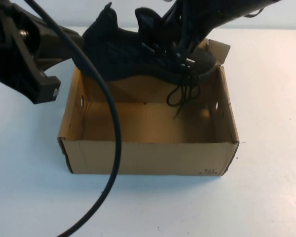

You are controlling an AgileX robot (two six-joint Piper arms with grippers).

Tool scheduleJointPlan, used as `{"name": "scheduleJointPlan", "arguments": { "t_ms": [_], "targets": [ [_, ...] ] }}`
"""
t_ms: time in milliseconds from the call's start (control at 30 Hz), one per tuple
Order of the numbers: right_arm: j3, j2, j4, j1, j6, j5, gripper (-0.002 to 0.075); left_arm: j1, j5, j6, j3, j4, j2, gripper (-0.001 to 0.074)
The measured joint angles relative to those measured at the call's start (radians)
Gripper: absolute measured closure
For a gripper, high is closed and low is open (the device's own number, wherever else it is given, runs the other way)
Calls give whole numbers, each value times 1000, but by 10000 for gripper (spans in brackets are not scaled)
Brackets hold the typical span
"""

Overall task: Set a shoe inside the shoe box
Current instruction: Place the shoe in the shoe box

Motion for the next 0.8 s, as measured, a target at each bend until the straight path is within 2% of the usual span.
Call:
{"name": "scheduleJointPlan", "arguments": {
  "t_ms": [267,433,667,800],
  "targets": [
    [0,90,2,2,7,-35,715,0,0,-4,0,4,0,736],
    [0,122,-27,32,103,-87,715,0,0,-7,0,4,0,736],
    [0,127,-305,137,325,-109,715,0,0,-7,0,4,0,736],
    [0,129,-378,159,371,-90,715,0,0,-7,0,4,0,736]
  ]
}}
